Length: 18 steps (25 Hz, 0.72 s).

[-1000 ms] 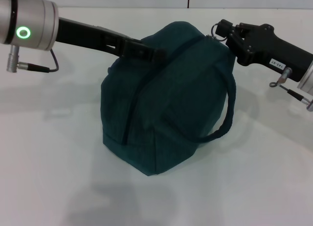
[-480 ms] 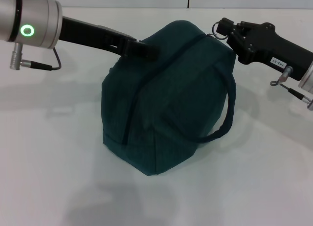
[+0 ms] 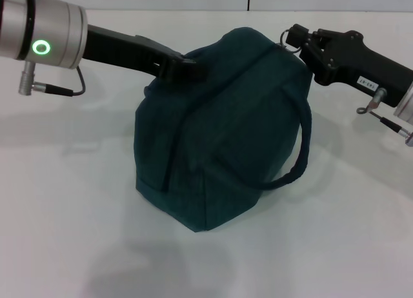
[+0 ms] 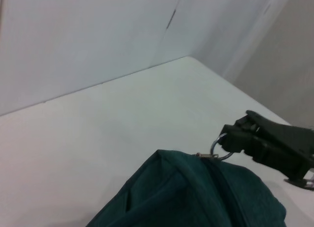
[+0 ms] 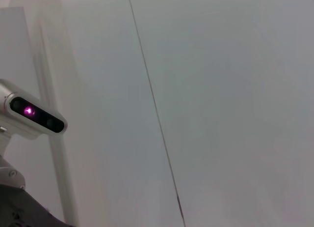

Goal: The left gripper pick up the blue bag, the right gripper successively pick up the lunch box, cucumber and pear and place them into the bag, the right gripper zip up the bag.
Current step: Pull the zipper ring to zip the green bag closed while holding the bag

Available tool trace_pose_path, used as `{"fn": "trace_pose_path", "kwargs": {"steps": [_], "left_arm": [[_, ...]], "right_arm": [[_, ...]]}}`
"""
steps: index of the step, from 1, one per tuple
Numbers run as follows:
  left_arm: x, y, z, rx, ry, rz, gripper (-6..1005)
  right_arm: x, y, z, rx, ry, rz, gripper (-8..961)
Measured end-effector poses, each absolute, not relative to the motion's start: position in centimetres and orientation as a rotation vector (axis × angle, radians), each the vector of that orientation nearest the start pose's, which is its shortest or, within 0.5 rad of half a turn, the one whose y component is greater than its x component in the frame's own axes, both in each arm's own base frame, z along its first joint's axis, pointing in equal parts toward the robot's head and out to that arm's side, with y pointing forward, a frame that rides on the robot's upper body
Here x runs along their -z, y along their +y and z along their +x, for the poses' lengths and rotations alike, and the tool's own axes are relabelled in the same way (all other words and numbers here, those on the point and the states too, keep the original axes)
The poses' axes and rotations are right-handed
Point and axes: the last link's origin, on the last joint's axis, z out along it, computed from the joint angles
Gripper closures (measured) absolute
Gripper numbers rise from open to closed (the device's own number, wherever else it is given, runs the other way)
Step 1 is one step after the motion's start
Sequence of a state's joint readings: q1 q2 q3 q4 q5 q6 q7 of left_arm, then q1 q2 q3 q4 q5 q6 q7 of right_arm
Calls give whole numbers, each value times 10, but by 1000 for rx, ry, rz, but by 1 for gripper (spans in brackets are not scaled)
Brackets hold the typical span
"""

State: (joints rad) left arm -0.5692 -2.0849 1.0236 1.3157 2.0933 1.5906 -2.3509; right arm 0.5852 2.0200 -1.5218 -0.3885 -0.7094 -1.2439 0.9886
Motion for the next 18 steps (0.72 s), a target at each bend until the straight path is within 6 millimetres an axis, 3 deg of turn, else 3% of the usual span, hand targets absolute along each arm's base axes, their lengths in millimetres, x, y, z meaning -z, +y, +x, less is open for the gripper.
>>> {"fn": "trace_pose_path", "kwargs": {"steps": [9,18], "left_arm": [[-49,354,-145,545,-896,-2772,954],[-49,350,-139,590,-797,-2818,954]], "right_arm": [[24,370,212,-1192,566,-2292,944],[18,370,222,-1258,706,-2209,944]]}}
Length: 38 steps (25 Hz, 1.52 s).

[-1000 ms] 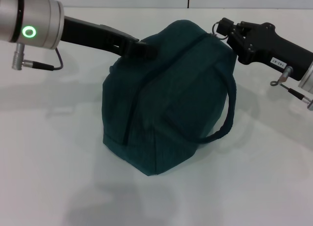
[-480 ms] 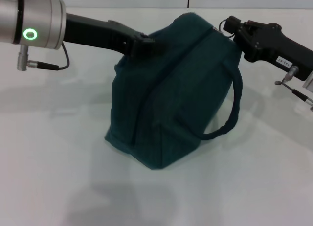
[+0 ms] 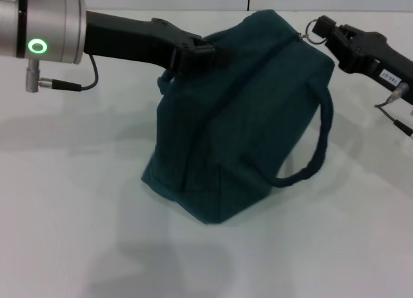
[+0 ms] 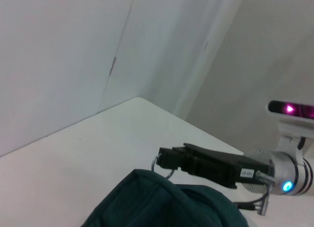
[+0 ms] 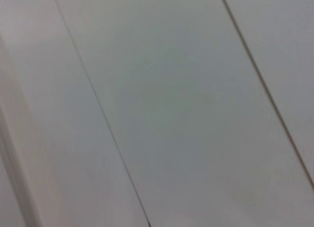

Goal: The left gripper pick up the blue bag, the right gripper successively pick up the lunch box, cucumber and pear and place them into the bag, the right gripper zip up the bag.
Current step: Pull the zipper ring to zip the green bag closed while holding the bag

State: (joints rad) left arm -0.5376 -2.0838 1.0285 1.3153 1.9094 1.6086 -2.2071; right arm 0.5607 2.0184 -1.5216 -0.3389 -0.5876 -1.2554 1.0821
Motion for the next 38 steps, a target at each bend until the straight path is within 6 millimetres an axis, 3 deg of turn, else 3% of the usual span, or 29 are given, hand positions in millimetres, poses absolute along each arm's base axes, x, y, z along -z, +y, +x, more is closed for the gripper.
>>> {"fn": "trace_pose_path", "kwargs": {"steps": [12,26,38], "left_arm": [[-43,339,-127,605,-665,-2926,953],[-54,330,-108,825,-475,-2963,954],[-54,336,-111,858,-504,-2909,954]], "right_arm": [[7,371,231,-1302,773,-2131,944],[11,373,245,-1254,904,-2090,944],[7,366,244,-1304,862,-2100,937]]}}
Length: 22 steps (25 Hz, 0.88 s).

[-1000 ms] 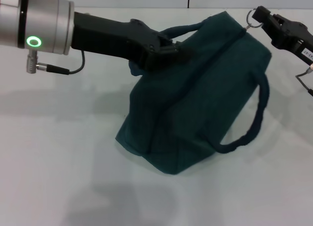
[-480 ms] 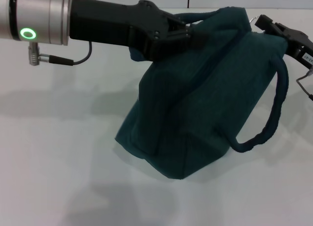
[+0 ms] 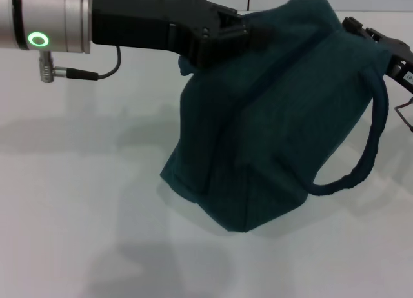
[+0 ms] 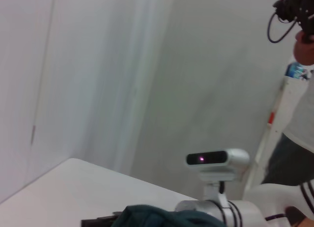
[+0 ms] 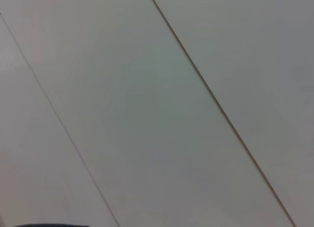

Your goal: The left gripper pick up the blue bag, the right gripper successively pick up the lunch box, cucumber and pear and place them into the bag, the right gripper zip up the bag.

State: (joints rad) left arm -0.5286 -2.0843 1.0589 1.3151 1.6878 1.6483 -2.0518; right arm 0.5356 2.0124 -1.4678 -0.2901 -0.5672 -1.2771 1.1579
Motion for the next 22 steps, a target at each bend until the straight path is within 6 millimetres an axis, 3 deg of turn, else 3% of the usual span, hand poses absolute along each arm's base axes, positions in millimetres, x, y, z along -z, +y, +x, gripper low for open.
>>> {"fn": "trace_pose_path", "kwargs": {"steps": [4,13,14,19,22], "left_arm": [[-52,341,-115,870,-551,-2875,953],[-36,355,-122,883,-591,-2850,953],[-32,358,-122,883,-593,-2852,953],[-16,370,-124,862,-592,-2872,953],[0,382,-128,753,-573,-2876,954]], "right_arm": [[2,366,248,-1325,893,-2063,929],[-22,347,279,-1359,915,-1941,552],[-35,335,291,-1382,904,-1892,505],[-43,325,301,-1403,898,-1847,333],[-45,317,305,-1416,896,-1842,245]]}}
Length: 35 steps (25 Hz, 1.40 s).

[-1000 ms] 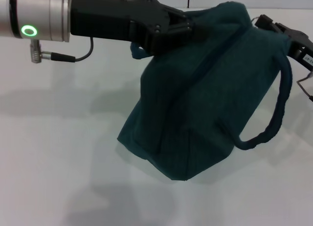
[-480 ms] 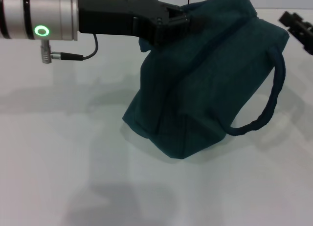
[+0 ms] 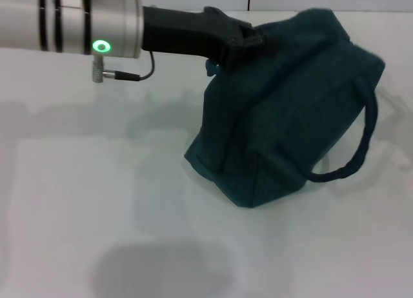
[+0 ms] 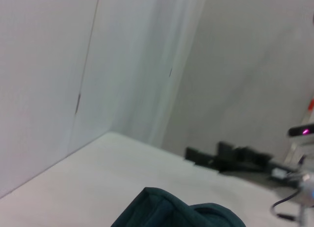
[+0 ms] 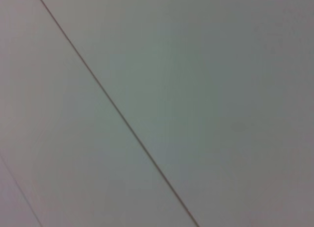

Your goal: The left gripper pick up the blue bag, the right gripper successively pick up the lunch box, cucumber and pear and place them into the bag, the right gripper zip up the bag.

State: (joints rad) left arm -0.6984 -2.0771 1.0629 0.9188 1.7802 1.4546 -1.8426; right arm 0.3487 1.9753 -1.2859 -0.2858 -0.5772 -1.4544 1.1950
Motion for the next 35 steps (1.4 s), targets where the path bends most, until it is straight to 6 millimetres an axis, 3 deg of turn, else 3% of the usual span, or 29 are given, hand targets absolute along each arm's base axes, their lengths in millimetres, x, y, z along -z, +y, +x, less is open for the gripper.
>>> {"fn": "trace_pose_path", "kwargs": {"steps": [6,9,15,26,31,35], "left_arm": [[11,395,-138,703,-601,-2816,953],[13,402,-148,689,-642,-2735,953],[13,408,-155,737,-734,-2650,851],[-4,396,-168,1050,-867,-2506,624],[-23,375,-166,1241,-826,-2527,386],[-39,358,-175,1269,-732,-2540,248]], "right_arm": [[-45,307,304,-1448,873,-1857,83],[-46,306,303,-1455,866,-1859,74],[-48,306,301,-1469,851,-1867,65],[-51,306,294,-1492,805,-1910,65],[-48,308,273,-1499,674,-2090,65],[-42,308,253,-1450,484,-2279,65]]}}
